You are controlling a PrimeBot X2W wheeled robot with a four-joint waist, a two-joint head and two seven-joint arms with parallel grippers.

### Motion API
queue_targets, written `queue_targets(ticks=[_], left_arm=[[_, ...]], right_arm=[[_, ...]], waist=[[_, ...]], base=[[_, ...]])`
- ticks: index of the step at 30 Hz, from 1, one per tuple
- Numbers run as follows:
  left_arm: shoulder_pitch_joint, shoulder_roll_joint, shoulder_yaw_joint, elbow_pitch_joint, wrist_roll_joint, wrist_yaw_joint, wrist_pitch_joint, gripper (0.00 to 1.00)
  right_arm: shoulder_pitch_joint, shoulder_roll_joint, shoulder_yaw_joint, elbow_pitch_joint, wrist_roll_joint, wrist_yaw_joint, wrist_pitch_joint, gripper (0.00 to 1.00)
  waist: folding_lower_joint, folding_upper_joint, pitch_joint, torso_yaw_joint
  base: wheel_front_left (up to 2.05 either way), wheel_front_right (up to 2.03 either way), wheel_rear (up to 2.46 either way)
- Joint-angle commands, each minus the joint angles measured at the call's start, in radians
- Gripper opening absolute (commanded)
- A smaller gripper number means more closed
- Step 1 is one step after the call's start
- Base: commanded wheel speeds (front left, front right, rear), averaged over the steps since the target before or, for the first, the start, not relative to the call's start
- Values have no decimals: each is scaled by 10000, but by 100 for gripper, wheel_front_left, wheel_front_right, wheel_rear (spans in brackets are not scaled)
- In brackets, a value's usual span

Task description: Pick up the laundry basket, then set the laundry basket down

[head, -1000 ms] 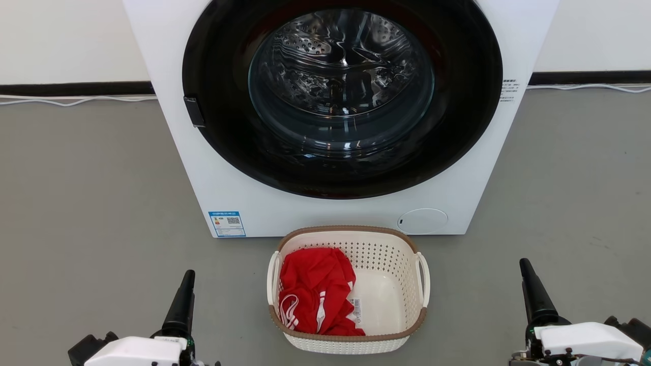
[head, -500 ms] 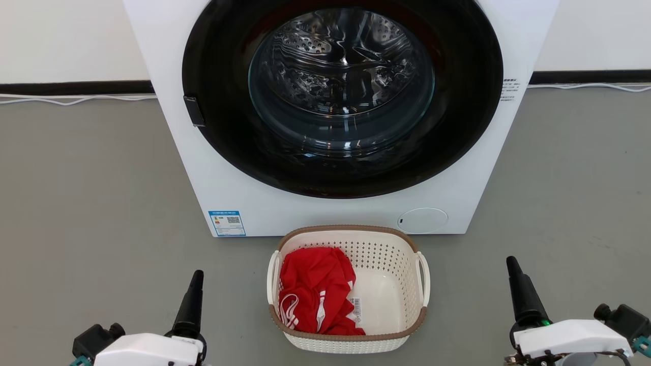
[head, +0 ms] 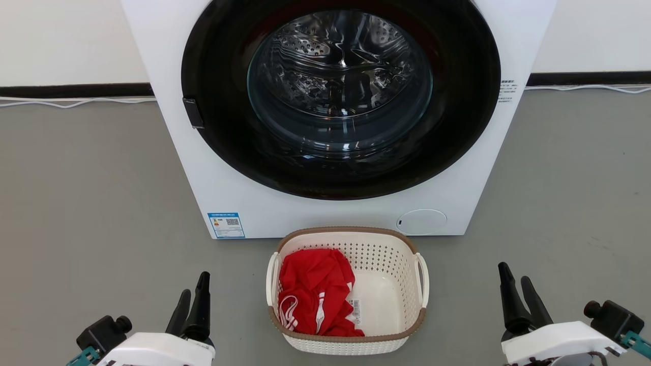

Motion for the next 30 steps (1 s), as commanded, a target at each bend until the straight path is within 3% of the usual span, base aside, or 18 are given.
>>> queue_targets(ticks=[1, 30], left_arm=[[-241, 90, 92, -220, 435, 41, -167, 100], [-115, 133, -36, -271, 3841, 209, -1001, 100]], right_arm=[[-365, -119, 164, -173, -513, 40, -207, 100], [-694, -156, 548, 389, -4736, 57, -1028, 100]], waist=[[-1, 0, -3, -9], [-1, 0, -18, -90]], base=[[0, 0, 0], [0, 0, 0]])
